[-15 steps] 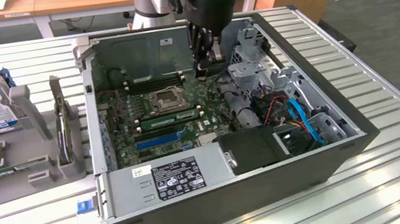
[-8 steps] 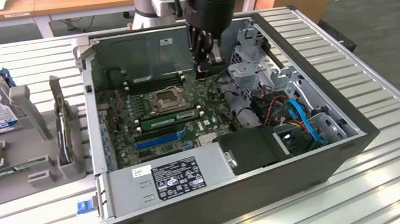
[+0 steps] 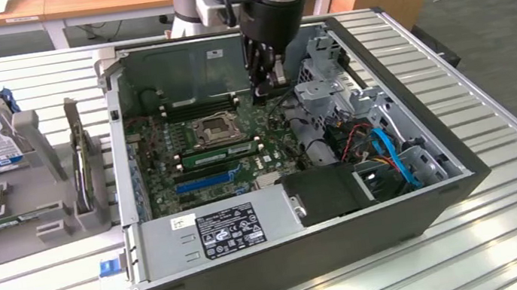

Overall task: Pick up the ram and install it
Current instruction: 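Press down the ram until it locks into place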

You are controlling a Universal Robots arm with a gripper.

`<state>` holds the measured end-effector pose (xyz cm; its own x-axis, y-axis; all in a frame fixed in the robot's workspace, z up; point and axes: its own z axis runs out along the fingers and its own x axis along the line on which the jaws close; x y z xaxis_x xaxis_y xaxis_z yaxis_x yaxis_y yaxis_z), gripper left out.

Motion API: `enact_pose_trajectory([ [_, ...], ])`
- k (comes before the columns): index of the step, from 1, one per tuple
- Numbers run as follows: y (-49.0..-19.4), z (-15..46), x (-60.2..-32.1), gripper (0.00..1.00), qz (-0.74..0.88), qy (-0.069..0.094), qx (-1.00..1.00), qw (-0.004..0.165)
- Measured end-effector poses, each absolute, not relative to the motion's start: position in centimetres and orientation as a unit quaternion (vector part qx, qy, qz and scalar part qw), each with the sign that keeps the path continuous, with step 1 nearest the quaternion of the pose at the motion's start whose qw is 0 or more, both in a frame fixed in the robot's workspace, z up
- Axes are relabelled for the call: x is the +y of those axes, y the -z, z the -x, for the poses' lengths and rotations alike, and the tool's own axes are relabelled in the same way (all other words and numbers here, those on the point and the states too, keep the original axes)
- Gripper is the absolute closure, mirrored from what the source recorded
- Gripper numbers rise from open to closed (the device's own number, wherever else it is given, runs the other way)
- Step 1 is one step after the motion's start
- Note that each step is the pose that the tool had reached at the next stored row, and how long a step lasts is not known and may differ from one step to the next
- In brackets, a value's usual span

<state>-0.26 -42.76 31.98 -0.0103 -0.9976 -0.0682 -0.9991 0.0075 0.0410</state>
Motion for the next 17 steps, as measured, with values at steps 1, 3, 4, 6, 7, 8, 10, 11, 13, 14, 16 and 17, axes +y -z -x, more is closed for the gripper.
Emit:
enact_pose_trajectory([
  [1, -31.9, 0.3, -42.8, 0.9, 0.703, -0.039, 0.71, 0.01],
  [3, -31.8, 0.3, -42.8, 0.9, 0.703, -0.038, 0.71, 0.01],
  [4, -31.7, 0.3, -42.8, 0.9, 0.703, -0.038, 0.71, 0.01],
  [6, -31.6, 0.3, -42.8, 0.9, 0.703, -0.038, 0.71, 0.01],
  [7, -31.5, 0.3, -42.8, 0.9, 0.703, -0.038, 0.71, 0.01],
  [8, -31.4, 0.3, -42.8, 0.9, 0.703, -0.038, 0.71, 0.01],
  [10, -31.3, 0.3, -42.8, 0.9, 0.703, -0.038, 0.71, 0.01],
  [11, -31.2, 0.3, -42.8, 0.9, 0.703, -0.038, 0.71, 0.01],
  [13, -31.1, 0.3, -42.8, 0.9, 0.703, -0.038, 0.71, 0.011],
  [14, -31.0, 0.3, -42.8, 0.9, 0.703, -0.038, 0.71, 0.011],
  [16, -30.9, 0.3, -42.8, 0.9, 0.703, -0.038, 0.71, 0.011],
  [17, -30.8, 0.3, -42.8, 0.9, 0.703, -0.038, 0.71, 0.011],
])
